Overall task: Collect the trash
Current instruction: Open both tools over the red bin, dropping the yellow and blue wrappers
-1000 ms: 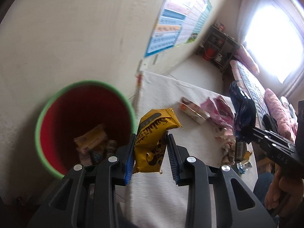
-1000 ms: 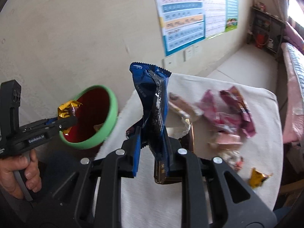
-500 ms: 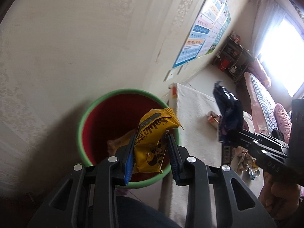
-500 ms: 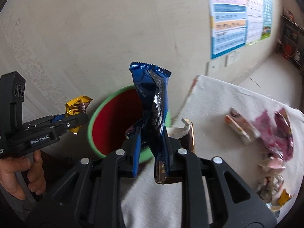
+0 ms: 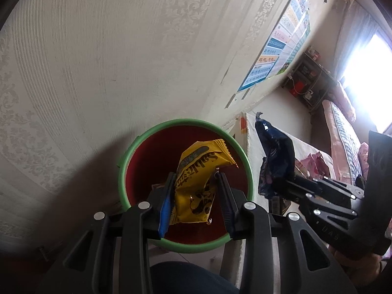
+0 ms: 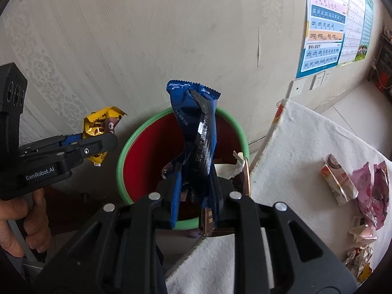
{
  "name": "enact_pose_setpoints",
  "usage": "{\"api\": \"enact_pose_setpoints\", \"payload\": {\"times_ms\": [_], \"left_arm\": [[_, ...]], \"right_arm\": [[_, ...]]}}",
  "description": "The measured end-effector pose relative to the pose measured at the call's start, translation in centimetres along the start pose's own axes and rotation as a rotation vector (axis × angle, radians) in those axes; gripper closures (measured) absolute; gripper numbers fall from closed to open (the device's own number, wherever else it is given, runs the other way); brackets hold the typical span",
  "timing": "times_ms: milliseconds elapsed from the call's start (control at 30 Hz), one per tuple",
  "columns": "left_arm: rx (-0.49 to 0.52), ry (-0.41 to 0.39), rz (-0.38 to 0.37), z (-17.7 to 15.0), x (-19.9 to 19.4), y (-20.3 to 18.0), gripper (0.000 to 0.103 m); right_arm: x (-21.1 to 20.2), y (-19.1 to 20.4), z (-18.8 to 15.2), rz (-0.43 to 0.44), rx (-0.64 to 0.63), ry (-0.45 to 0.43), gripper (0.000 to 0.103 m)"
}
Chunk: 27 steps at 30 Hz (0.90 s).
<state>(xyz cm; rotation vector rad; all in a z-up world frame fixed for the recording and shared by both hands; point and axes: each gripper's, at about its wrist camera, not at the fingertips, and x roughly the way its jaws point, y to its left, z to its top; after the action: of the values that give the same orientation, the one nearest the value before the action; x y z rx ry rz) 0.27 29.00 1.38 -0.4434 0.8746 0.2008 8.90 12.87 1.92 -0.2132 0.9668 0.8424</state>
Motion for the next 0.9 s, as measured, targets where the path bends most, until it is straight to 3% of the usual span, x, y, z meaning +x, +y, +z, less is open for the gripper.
{"api": "enact_pose_setpoints", "payload": {"times_ms": [133, 200, 300, 333, 367, 467, 633, 900], "left_arm": [[-0.003, 0.001, -0.006, 0.5, 0.7, 0.1, 0.069], [0.001, -0.002, -0.006, 0.7, 0.9, 0.0, 0.064], [-0.009, -0.014, 0.016, 1.1, 1.0, 0.4, 0.028], [-0.018, -0.018, 0.041, 1.2, 1.0, 0.6, 0.017], [-0.018, -0.022, 0.064, 1.1, 0.9, 0.7, 0.017], [-0.016, -0.015, 0.072, 0.9, 0.9, 0.9, 0.016], [-0.046, -0.008, 0.064, 0.2, 0.9, 1.2, 0.014], [-0.041, -0.015, 0.055, -0.3, 0.2, 0.3, 0.013]], "right_arm": [[0.8, 0.1, 0.4, 0.006, 0.002, 0.009, 0.081], [1.0, 0.2, 0.7, 0.008, 0.001, 0.003, 0.074], [1.3, 0.5, 0.7, 0.000, -0.012, 0.004, 0.052], [1.5, 0.5, 0.5, -0.013, -0.021, 0.011, 0.038], [1.7, 0.6, 0.3, -0.025, -0.028, 0.015, 0.027], [2.1, 0.2, -0.5, -0.038, -0.024, 0.032, 0.017], [2.0, -0.4, -1.3, -0.042, -0.009, 0.052, 0.013], [-0.4, -0.4, -1.2, -0.065, -0.037, 0.009, 0.007]]}}
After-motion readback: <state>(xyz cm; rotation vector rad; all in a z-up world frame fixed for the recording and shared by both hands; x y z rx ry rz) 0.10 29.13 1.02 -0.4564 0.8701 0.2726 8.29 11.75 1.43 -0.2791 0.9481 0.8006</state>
